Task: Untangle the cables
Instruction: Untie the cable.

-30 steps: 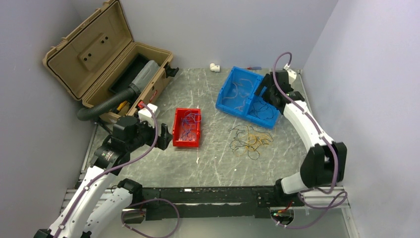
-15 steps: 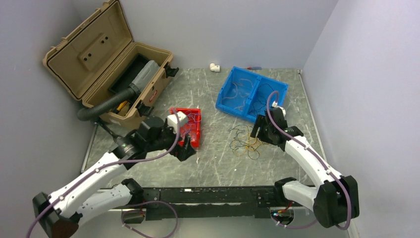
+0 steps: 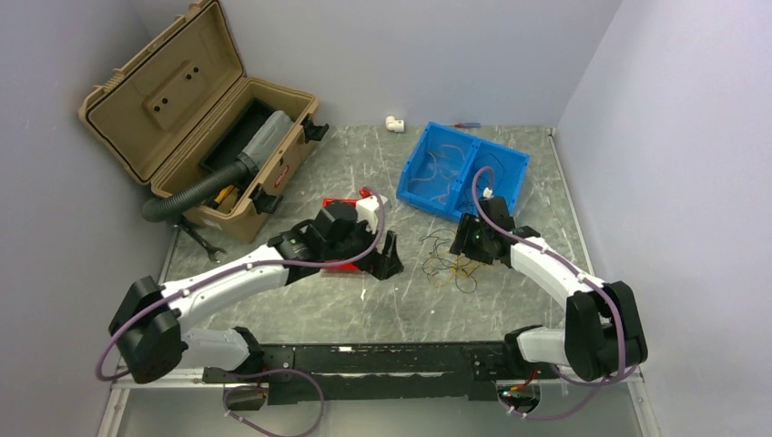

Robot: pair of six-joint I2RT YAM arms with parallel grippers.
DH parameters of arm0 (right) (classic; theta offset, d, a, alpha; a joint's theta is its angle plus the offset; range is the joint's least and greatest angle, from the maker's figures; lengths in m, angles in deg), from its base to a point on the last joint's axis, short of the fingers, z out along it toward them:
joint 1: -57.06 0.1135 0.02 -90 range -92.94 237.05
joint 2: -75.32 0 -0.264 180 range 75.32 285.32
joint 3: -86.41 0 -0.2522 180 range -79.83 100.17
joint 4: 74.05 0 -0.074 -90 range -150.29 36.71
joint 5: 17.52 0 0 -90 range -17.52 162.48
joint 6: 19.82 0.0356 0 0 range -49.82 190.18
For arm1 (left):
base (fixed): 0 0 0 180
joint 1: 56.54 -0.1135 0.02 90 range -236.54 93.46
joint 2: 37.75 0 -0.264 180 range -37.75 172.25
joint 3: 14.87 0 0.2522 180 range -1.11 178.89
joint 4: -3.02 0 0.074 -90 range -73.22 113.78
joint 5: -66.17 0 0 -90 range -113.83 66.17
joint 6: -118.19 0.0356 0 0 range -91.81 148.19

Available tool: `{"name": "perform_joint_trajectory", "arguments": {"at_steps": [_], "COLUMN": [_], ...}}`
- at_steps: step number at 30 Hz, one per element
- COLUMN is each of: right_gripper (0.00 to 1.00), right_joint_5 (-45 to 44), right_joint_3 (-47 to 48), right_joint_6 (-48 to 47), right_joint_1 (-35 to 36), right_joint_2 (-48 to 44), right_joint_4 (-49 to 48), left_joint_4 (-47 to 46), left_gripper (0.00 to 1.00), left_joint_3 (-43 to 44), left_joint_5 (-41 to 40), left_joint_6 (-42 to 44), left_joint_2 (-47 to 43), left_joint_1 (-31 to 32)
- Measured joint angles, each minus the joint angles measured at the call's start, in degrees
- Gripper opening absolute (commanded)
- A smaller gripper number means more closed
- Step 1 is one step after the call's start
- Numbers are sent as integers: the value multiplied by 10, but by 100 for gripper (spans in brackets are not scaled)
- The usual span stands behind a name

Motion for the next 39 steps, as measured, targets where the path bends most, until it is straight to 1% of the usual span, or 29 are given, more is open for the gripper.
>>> {"name": "perform_joint_trajectory", "arguments": {"at_steps": [1,2,4,5,9,12,21,25,29,31,35,39], "right_gripper": [49,39,7,0,0,0,0,0,0,0,0,0], "right_joint_5": [3,5,9,11,17,17,23,28,37,46,69,87], "right_joint_3": [-4,-9,-14,-15,-14,-4,114,140,146,146,134,113], "right_joint_6": [0,-2,-3,-10,-14,-19,-24,-21,-13,-6,7,15], "right_joint_1": [0,0,0,0,0,0,0,0,0,0,0,0], "right_joint_2": [0,0,0,0,-12,-54,-190,-234,-248,-248,-255,-264], "right_joint_4": [-5,-8,-13,-13,-7,25,123,158,181,193,197,198], "left_joint_4": [-11,-22,-42,-53,-82,-99,-137,-143,-138,-140,-146,-149], "left_gripper": [99,99,99,99,99,99,99,99,99,99,97,96], "left_joint_3": [6,12,20,24,37,47,85,98,132,138,137,110], "left_joint_5": [0,0,0,1,4,5,18,17,4,-2,-4,-14], "left_joint_6": [-2,-7,-13,-17,-31,-41,-61,-66,-73,-75,-76,-76], "left_joint_2": [14,28,54,68,119,152,231,259,294,301,300,267], "left_joint_1": [3,5,10,13,19,25,37,38,38,38,38,38]}}
